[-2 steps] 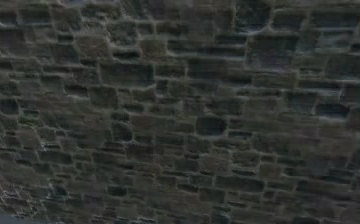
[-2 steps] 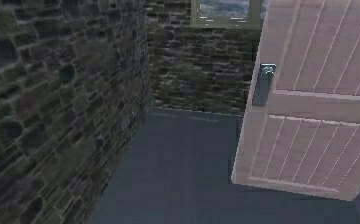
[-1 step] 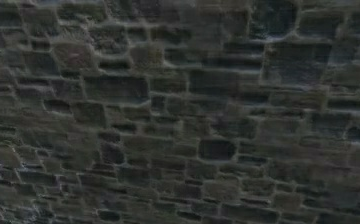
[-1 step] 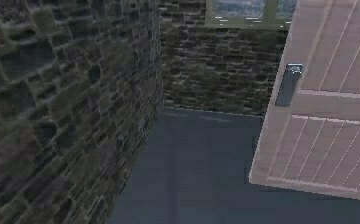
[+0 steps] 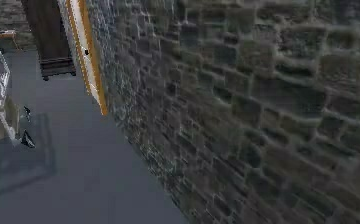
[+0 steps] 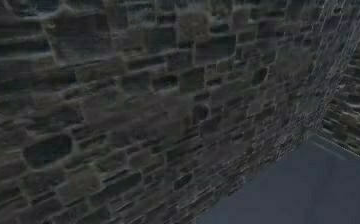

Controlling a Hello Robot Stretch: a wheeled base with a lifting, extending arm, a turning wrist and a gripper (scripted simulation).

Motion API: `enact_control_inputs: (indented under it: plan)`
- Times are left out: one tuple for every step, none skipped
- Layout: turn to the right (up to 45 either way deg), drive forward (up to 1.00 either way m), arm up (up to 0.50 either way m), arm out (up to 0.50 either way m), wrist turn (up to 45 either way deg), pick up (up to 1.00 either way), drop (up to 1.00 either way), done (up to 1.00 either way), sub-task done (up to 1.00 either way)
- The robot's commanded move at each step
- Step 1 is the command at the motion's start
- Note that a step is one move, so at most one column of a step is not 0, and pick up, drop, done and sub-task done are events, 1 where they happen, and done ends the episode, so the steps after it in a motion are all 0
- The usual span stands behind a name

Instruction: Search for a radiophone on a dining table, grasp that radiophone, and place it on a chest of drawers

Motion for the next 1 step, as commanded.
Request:
enact_control_inputs:
  plan:
    - [-30.0,0.0,0.0,0.0,0.0,0.0,0.0,0.0,0.0]
